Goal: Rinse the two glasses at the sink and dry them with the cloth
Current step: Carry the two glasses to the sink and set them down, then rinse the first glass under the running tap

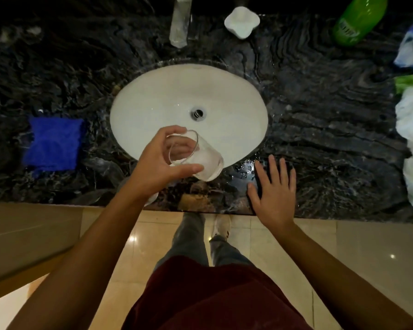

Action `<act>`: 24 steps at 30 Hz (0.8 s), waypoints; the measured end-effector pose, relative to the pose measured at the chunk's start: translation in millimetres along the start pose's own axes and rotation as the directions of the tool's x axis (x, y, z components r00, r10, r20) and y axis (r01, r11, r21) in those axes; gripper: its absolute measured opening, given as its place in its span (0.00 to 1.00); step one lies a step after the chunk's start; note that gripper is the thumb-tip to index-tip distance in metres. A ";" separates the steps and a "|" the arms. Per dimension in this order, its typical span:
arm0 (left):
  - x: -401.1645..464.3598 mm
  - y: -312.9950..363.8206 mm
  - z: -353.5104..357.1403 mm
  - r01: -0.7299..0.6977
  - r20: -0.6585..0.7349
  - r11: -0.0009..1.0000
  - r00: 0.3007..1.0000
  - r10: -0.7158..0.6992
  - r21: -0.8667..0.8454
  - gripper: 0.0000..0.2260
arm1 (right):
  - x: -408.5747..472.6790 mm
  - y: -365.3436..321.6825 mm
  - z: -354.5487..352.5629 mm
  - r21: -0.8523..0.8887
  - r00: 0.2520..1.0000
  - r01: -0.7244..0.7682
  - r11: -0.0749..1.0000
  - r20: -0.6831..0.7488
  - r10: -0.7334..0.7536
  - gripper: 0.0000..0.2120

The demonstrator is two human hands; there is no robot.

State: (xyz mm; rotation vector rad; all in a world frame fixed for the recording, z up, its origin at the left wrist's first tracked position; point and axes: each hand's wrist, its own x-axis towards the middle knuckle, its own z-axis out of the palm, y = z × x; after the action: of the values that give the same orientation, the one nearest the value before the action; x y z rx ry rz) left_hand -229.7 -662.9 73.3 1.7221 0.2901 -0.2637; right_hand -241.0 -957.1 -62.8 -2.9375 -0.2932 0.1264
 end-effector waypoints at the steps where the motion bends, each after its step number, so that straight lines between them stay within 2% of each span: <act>1: 7.2 2.8 -3.9 0.000 -0.036 0.999 0.999 -0.001 -0.032 0.37 | 1.3 -1.3 -1.6 0.001 1.000 -0.003 1.000 -0.006 0.003 0.28; 6: 57.1 3.9 -26.4 0.001 -0.133 0.997 0.991 -0.012 -0.078 0.28 | 10.8 -8.2 -7.7 0.011 0.996 -0.047 0.999 -0.074 0.047 0.24; 10: 98.6 -7.3 -46.2 0.033 -0.173 0.999 0.984 -0.034 -0.012 0.30 | 8.4 -8.3 -3.5 -0.017 0.995 -0.038 0.999 -0.097 0.036 0.23; 15: 138.8 -14.6 -65.3 0.056 -0.157 0.998 0.986 -0.050 0.033 0.31 | 38.0 -23.3 -28.3 -0.034 0.990 -0.135 0.990 0.032 0.136 0.22; 17: 148.8 -19.5 -74.5 0.067 -0.109 0.998 0.992 -0.068 -0.012 0.32 | 61.6 -37.2 -45.7 0.091 0.990 -0.132 0.987 0.055 0.127 0.20; 20: 163.8 -28.0 -84.6 0.066 -0.082 0.998 0.995 -0.063 0.024 0.29 | 116.2 -69.6 -74.7 0.357 0.998 -0.036 0.933 -0.027 0.049 0.19; 22: 174.8 -33.1 -88.0 0.063 -0.102 0.996 0.993 -0.057 0.061 0.29 | 163.8 -94.7 -89.9 0.432 0.994 0.050 0.900 -0.111 -0.002 0.23; 24: 186.7 -37.0 -89.4 0.062 -0.119 0.995 0.991 -0.053 0.076 0.31 | 211.8 -118.3 -98.8 0.428 0.982 0.130 0.894 -0.181 -0.056 0.26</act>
State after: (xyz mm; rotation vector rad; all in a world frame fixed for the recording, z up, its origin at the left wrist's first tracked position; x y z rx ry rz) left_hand -65.3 -560.5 -8.6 1.8127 0.4209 -0.2188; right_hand -46.2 -817.5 42.7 -2.4610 -0.3303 -0.0587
